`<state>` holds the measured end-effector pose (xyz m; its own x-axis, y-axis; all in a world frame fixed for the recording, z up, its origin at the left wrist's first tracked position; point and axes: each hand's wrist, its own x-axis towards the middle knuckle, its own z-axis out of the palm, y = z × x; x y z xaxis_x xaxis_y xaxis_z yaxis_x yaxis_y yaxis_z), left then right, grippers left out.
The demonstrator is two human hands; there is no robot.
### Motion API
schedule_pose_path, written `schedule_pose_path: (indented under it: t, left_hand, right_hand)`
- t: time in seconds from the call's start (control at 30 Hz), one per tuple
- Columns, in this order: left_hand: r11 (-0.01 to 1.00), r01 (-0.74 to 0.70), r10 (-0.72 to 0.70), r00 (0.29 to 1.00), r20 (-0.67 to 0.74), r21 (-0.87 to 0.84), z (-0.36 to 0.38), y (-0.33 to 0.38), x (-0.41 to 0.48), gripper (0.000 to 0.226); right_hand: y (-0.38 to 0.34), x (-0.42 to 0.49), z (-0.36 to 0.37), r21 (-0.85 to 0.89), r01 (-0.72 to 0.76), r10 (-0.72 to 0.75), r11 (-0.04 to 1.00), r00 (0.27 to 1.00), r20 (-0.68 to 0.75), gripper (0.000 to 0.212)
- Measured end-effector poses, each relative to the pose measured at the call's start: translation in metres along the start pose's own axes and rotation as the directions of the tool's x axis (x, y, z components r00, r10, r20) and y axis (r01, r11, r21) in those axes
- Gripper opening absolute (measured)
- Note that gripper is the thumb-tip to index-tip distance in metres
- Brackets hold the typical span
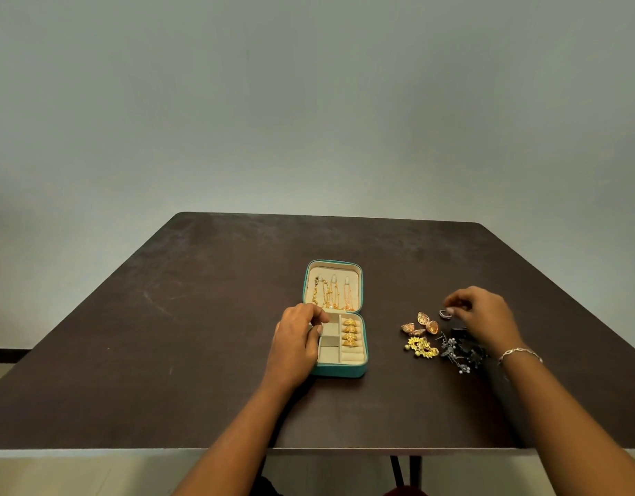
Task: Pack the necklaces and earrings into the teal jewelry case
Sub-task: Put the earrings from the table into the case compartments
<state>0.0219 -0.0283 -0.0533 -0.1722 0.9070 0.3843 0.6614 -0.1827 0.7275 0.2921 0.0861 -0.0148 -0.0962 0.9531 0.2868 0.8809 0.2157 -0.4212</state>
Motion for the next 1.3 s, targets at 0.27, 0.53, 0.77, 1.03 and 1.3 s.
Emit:
schedule_pose_path:
  t: [0.27, 0.53, 0.77, 1.03, 1.3]
  left_hand:
    - [1.000, -0.012, 0.012, 1.000, -0.007, -0.009, 0.000, 0.000, 0.000, 0.018]
    - [0.999, -0.034, 0.034, 0.999, -0.011, 0.028, 0.001, -0.002, 0.000, 0.018]
    - [0.998, -0.060, 0.061, 0.998, -0.018, 0.034, -0.001, -0.001, -0.001, 0.018]
    - [0.991, -0.108, 0.111, 0.993, -0.034, 0.075, -0.001, 0.000, -0.003, 0.011]
    - [0.993, -0.097, 0.100, 0.994, -0.036, 0.070, -0.001, -0.001, -0.002, 0.006]
  right_hand:
    - [0.007, 0.012, 0.007, -0.208, 0.028, 0.011, 0.978, 0.982, 0.187, 0.010]
    - [-0.007, 0.008, 0.009, -0.210, 0.058, -0.038, 0.976, 0.994, 0.099, 0.010]
    - [-0.087, -0.022, 0.000, 0.235, 0.271, -0.300, 0.933, 0.949, 0.100, 0.007]
    - [-0.135, -0.047, 0.029, 0.170, 0.433, -0.461, 0.885, 0.865, 0.196, 0.010]
    - [-0.128, -0.054, 0.039, 0.292, 0.410, -0.462, 0.864, 0.876, 0.139, 0.011]
